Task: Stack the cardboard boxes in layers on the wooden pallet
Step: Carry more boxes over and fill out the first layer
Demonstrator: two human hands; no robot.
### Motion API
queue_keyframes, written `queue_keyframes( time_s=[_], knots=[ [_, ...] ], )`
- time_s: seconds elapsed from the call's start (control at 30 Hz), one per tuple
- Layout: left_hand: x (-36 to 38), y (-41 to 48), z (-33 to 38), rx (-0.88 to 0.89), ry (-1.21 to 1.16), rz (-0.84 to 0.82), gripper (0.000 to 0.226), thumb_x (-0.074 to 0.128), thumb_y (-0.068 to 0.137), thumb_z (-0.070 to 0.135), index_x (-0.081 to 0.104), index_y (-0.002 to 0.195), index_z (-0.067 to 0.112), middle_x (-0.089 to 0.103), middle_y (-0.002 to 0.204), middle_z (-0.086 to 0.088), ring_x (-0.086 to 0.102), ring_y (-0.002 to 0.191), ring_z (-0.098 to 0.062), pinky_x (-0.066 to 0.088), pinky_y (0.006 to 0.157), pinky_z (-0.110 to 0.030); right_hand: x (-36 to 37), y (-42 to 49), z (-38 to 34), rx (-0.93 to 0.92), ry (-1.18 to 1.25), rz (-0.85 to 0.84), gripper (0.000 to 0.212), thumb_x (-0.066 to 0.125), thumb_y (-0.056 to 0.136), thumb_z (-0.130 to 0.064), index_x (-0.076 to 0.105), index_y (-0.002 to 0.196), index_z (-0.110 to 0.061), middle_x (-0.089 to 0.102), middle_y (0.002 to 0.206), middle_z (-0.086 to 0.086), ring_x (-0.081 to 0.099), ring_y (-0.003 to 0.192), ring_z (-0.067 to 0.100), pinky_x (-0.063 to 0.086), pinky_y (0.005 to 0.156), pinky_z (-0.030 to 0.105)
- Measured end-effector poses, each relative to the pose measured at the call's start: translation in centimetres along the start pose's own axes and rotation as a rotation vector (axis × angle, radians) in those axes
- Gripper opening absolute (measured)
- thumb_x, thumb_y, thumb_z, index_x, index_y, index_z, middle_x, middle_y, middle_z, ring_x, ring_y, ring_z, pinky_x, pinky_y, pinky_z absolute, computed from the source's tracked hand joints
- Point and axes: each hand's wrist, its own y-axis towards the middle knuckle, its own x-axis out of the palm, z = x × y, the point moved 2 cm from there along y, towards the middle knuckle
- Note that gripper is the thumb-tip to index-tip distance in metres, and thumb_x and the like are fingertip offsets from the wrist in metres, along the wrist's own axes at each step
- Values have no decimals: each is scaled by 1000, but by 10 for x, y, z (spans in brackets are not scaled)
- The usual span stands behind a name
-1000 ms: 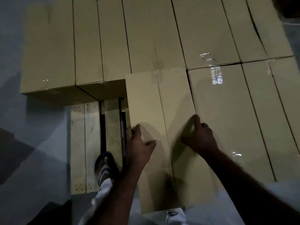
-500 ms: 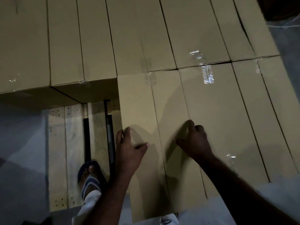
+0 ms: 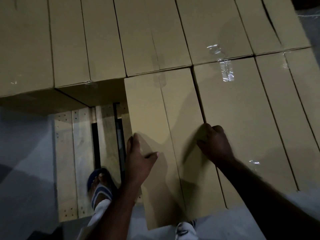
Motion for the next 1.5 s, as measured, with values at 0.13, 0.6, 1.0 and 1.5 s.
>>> queue_keyframes(
  time_s=[0.13,0.6,1.0,1.5],
  knots=[
    [2,-10,-12,-111,-156,-78,112,82,78,39,4,158,35,26,155,14,28,139,-8,30,108,-25,-2,0,3,8,29,47,59,79,77,-16,58,131,-11,51,116,17,56,100,36,47,83,32],
    [13,-5,-26,-111,-260,-77,99,77,86,30,11,159,27,36,145,13,34,123,-4,29,100,-21,-8,-11,7,-21,-168,47,69,71,86,-41,45,146,-18,41,140,11,41,123,37,45,97,43],
    [26,-23,-44,-122,-456,-75,66,79,82,32,49,140,28,67,121,14,64,108,-4,51,88,-24,11,-18,9,-110,-407,-36,99,37,81,-78,17,158,-20,7,164,19,11,148,41,27,113,55],
    [23,-19,-39,-150,-452,-106,57,76,83,37,51,133,27,66,117,13,63,110,-12,49,101,-41,17,-24,2,-95,-410,-125,116,45,80,-85,-8,159,-20,-18,164,18,-13,151,42,9,120,63]
  ],
)
